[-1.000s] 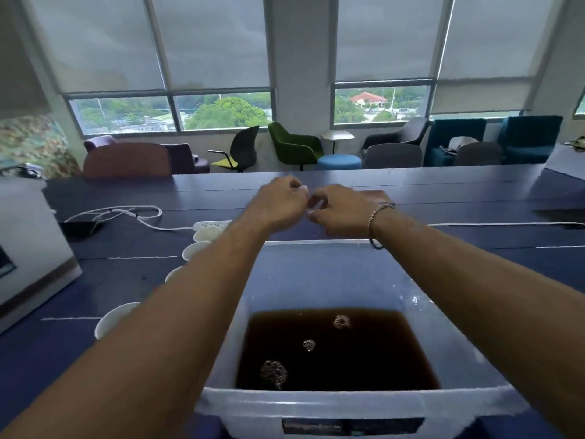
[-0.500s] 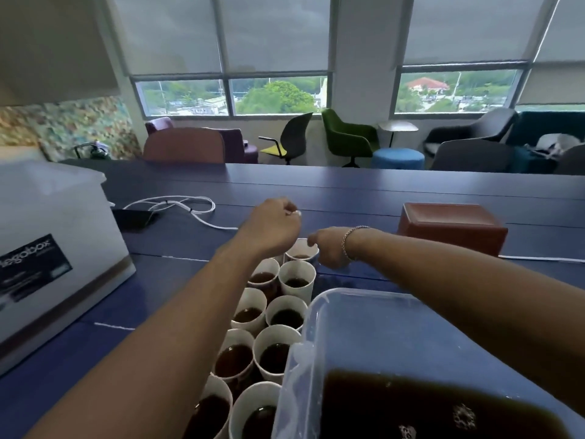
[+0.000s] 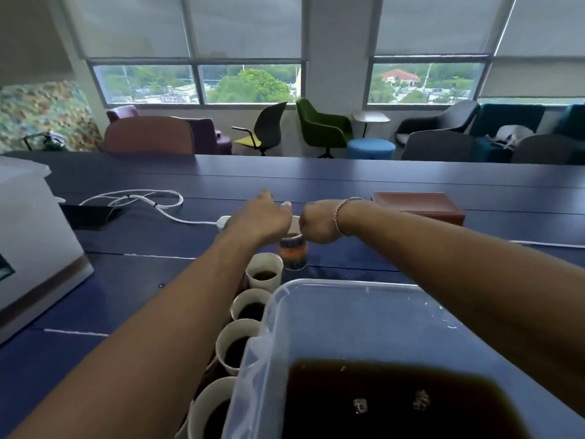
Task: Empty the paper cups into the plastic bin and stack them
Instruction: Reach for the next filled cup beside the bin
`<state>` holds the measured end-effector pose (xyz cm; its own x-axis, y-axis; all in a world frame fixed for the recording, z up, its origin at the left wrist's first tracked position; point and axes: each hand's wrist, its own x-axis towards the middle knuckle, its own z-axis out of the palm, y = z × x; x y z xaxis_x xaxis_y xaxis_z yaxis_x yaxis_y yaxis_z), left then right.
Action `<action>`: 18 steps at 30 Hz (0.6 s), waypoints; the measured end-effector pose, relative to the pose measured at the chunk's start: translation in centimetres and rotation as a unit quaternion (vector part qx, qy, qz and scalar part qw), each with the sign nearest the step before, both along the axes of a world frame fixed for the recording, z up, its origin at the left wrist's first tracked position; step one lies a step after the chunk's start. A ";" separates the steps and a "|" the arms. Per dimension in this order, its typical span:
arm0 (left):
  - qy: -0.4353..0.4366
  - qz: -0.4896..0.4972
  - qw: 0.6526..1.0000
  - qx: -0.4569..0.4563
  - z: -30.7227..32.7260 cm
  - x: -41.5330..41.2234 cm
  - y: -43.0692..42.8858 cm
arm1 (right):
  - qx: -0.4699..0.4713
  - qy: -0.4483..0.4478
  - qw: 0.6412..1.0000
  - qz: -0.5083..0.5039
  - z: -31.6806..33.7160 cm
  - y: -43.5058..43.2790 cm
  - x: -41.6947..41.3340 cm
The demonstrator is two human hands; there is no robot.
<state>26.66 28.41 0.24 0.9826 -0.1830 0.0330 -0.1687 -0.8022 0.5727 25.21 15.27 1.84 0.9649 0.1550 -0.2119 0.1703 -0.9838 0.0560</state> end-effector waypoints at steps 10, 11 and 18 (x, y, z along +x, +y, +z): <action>0.023 -0.022 0.994 -0.103 5.1 -6.5 -5.5 | 0.054 -0.104 0.993 -0.035 9.6 -6.0 -11.6; 0.020 -0.028 0.991 -0.127 5.8 -7.5 -6.0 | 0.057 -0.114 0.991 -0.037 9.9 -6.5 -12.9; 0.005 -0.076 0.981 -0.179 8.5 -14.5 -8.4 | 0.344 -0.197 0.909 -0.125 7.3 -9.6 -20.8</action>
